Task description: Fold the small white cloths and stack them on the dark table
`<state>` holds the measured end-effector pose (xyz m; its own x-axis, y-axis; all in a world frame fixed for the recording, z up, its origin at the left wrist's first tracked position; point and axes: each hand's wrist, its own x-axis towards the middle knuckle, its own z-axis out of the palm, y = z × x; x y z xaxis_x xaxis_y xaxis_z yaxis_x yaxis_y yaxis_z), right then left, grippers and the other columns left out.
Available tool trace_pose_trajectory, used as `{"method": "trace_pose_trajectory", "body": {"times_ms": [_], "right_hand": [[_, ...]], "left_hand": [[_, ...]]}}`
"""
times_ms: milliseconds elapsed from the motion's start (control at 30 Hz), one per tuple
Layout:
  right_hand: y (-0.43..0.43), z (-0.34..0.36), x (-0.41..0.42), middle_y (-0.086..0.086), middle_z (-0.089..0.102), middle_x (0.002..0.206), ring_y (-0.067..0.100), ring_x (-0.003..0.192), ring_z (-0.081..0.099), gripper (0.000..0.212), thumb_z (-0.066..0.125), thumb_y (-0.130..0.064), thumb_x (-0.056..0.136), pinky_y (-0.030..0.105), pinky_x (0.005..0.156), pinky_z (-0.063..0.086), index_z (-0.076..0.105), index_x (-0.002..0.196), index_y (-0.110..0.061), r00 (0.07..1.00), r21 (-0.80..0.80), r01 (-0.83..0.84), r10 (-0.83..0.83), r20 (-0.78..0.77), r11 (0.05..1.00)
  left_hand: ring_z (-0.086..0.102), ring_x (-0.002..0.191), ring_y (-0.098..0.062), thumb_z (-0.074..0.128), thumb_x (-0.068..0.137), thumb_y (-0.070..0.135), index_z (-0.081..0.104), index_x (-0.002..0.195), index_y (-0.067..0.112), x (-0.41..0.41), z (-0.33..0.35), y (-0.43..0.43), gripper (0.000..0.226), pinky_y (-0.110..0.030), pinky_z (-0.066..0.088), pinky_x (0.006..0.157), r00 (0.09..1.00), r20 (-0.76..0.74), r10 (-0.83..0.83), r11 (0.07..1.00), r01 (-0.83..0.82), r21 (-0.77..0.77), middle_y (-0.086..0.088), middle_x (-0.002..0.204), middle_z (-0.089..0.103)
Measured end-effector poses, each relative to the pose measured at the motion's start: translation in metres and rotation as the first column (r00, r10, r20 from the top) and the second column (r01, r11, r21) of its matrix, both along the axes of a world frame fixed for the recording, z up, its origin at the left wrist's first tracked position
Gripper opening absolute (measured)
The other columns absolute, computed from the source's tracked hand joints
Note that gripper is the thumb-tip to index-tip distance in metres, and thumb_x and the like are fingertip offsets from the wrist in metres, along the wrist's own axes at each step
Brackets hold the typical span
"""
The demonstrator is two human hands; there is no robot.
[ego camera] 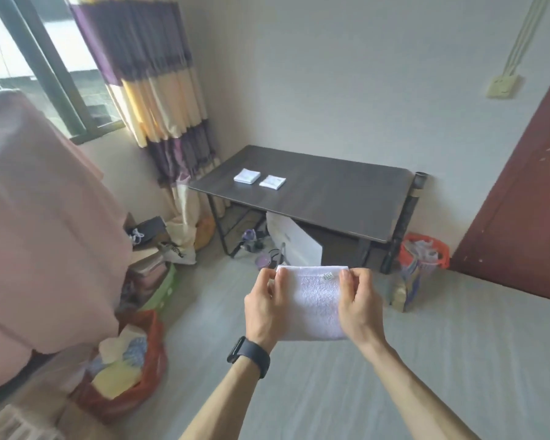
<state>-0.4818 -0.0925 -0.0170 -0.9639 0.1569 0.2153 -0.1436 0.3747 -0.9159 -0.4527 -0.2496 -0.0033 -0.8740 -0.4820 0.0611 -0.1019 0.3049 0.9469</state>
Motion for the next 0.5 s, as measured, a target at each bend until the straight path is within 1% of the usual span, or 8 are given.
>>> {"method": "trace_pose_trajectory", "body": {"times_ms": [67, 100, 167, 233, 300, 367, 433, 500], "right_hand": [[-0.038, -0.009, -0.025, -0.005, 0.059, 0.07, 0.003, 0.071, 0.057, 0.021, 0.047, -0.031, 0.101, 0.024, 0.056, 0.033, 0.048, 0.088, -0.015, 0.998, 0.014, -0.061, 0.061, 0.012, 0.998], [-0.056, -0.012, -0.038, -0.005, 0.059, 0.069, 0.003, 0.071, 0.057, 0.021, 0.047, -0.03, 0.102, 0.021, 0.055, 0.035, 0.048, 0.088, -0.014, 0.996, 0.023, -0.087, 0.087, 0.012, 0.996], [-0.089, -0.019, -0.069, -0.005, 0.059, 0.068, 0.004, 0.069, 0.057, 0.021, 0.047, -0.028, 0.102, 0.015, 0.055, 0.038, 0.048, 0.088, -0.013, 0.992, 0.033, -0.125, 0.124, 0.012, 0.992], [-0.12, -0.025, -0.106, -0.005, 0.059, 0.066, 0.003, 0.066, 0.057, 0.022, 0.047, -0.028, 0.102, 0.014, 0.054, 0.038, 0.048, 0.088, -0.012, 0.989, 0.036, -0.15, 0.15, 0.012, 0.988], [-0.151, -0.03, -0.147, -0.007, 0.059, 0.066, 0.0, 0.066, 0.057, 0.022, 0.046, -0.028, 0.102, 0.012, 0.053, 0.038, 0.047, 0.087, -0.011, 0.985, 0.032, -0.175, 0.174, 0.017, 0.984], [-0.179, -0.032, -0.19, -0.007, 0.059, 0.066, 0.001, 0.066, 0.057, 0.024, 0.045, -0.029, 0.102, 0.011, 0.052, 0.037, 0.047, 0.087, -0.011, 0.979, 0.03, -0.202, 0.202, 0.027, 0.979], [-0.205, -0.031, -0.229, -0.006, 0.059, 0.067, 0.004, 0.068, 0.058, 0.025, 0.044, -0.031, 0.102, 0.014, 0.052, 0.037, 0.047, 0.088, -0.01, 0.978, 0.027, -0.209, 0.208, 0.029, 0.977], [-0.228, -0.03, -0.267, -0.005, 0.059, 0.069, 0.005, 0.07, 0.058, 0.025, 0.043, -0.032, 0.103, 0.017, 0.055, 0.039, 0.047, 0.09, -0.011, 0.975, 0.014, -0.215, 0.214, 0.051, 0.976]], "left_hand": [[0.04, 0.053, -0.006, 0.052, 0.097, 0.038, 0.048, 0.072, 0.02, -0.02, -0.012, -0.038, 0.031, -0.017, 0.034, 0.05, 0.998, 0.02, 0.052, 0.998, -0.052, 0.018, 0.016, 0.05, 0.045], [0.041, 0.053, -0.006, 0.052, 0.097, 0.04, 0.049, 0.073, 0.02, -0.032, -0.017, -0.055, 0.031, -0.016, 0.034, 0.05, 0.997, 0.034, 0.075, 0.997, -0.076, 0.026, 0.016, 0.052, 0.048], [0.047, 0.057, -0.004, 0.051, 0.097, 0.043, 0.051, 0.075, 0.021, -0.063, -0.027, -0.089, 0.031, -0.015, 0.036, 0.052, 0.993, 0.065, 0.102, 0.994, -0.103, 0.02, 0.014, 0.06, 0.055], [0.051, 0.06, 0.003, 0.051, 0.098, 0.041, 0.054, 0.077, 0.02, -0.098, -0.032, -0.119, 0.03, -0.012, 0.038, 0.054, 0.989, 0.087, 0.116, 0.993, -0.118, 0.013, 0.012, 0.07, 0.059], [0.051, 0.059, 0.005, 0.053, 0.098, 0.042, 0.056, 0.079, 0.018, -0.139, -0.034, -0.148, 0.031, -0.009, 0.038, 0.054, 0.986, 0.093, 0.135, 0.99, -0.138, 0.022, 0.012, 0.072, 0.059], [0.048, 0.06, 0.0, 0.053, 0.097, 0.043, 0.057, 0.081, 0.014, -0.178, -0.034, -0.175, 0.034, -0.01, 0.038, 0.054, 0.982, 0.096, 0.165, 0.985, -0.168, 0.027, 0.01, 0.072, 0.059], [0.047, 0.061, -0.003, 0.054, 0.097, 0.043, 0.058, 0.083, 0.01, -0.216, -0.032, -0.198, 0.036, -0.011, 0.037, 0.054, 0.979, 0.092, 0.18, 0.982, -0.183, 0.035, 0.009, 0.072, 0.058], [0.047, 0.057, 0.001, 0.055, 0.096, 0.043, 0.058, 0.082, 0.011, -0.252, -0.031, -0.219, 0.036, -0.01, 0.038, 0.053, 0.976, 0.092, 0.197, 0.979, -0.201, 0.04, 0.009, 0.071, 0.058]]}}
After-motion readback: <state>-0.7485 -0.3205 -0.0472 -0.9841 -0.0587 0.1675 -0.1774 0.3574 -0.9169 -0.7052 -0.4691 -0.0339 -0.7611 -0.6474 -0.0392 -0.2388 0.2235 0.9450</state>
